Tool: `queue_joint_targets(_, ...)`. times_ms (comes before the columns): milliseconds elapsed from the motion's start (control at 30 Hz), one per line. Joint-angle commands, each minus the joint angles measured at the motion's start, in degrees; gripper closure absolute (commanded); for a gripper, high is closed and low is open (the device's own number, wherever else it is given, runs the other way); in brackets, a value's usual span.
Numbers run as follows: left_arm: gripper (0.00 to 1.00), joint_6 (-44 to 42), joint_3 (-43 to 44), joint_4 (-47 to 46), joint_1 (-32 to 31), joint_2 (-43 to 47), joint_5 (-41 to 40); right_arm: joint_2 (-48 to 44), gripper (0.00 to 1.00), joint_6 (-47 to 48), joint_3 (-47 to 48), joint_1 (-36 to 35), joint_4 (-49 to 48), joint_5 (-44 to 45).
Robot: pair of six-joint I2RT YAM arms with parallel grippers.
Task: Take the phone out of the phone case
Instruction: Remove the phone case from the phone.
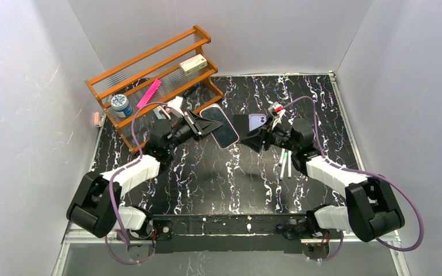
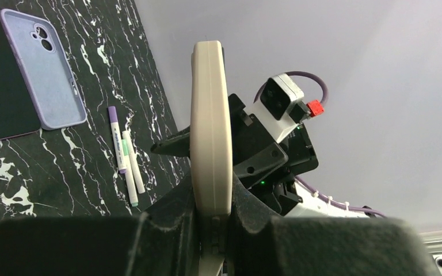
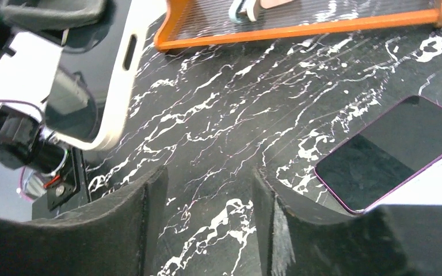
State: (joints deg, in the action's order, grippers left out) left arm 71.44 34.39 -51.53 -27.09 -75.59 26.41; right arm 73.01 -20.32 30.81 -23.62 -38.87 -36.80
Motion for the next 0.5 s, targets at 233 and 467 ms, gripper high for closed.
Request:
queue_joint_targets(233, 1.0, -5.31, 6.93, 0.84, 2.39, 0.06, 13.57, -2.95, 0.3, 6.61, 4.03, 0.71, 1.35, -22.28)
queue_joint_targets(467, 1.0, -6.86, 8.61, 1.25, 2.39, 0.08, 17.09, -1.65, 0.29, 6.68, 7.47, -0.29, 0.13, -24.96)
